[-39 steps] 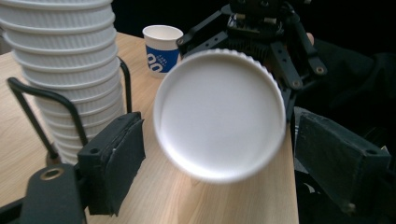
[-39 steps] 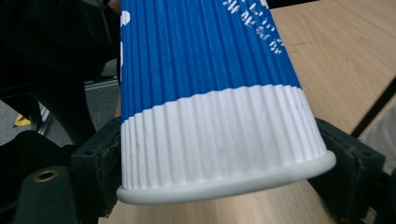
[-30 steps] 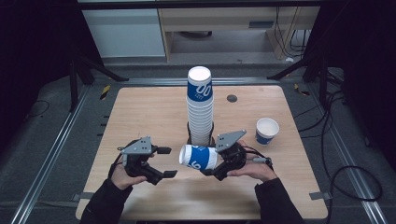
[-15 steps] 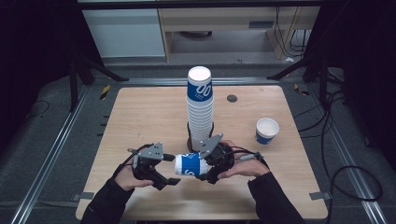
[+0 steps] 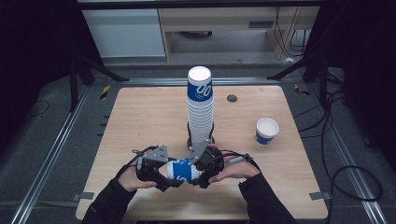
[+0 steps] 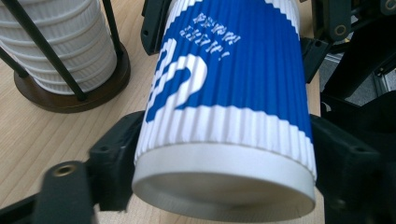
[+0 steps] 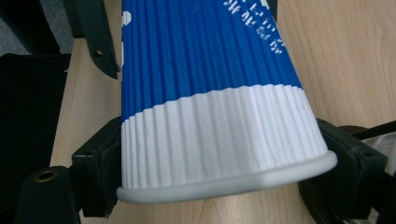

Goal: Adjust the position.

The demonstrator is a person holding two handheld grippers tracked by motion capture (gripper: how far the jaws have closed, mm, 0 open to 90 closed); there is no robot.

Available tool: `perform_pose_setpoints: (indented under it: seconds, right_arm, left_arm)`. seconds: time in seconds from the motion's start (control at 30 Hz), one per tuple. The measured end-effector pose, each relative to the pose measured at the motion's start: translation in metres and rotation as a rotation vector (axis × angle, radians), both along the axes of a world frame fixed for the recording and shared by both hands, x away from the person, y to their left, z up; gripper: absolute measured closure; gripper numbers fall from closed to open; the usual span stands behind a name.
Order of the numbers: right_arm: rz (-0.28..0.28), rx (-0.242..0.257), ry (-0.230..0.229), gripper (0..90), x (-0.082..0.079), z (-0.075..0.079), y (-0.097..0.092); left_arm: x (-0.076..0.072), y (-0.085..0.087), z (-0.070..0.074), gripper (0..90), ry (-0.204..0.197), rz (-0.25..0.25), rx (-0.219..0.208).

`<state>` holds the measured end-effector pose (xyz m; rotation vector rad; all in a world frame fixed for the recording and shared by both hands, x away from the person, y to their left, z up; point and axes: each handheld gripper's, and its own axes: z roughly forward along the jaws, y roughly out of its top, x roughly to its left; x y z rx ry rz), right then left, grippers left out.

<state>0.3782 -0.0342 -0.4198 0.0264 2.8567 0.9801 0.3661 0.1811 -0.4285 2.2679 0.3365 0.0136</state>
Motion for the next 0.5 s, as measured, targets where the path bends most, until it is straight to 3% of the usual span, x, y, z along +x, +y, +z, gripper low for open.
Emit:
perform_pose_setpoints:
  seconds: [0.37, 0.5]
  right_arm:
    - [0.001, -0.005, 0.002, 13.6, 0.0003, -0.0022, 0.0006]
    - [-0.009, 0.017, 0.009, 8.2, 0.0013, -0.0002, -0.0009]
  left_arm:
    - [-0.0002, 0.0000, -0.0005, 25.3, -0.004, -0.012, 0.007]
    - [0.0002, 0.0018, -0.0003, 25.4, -0.007, -0.016, 0.007]
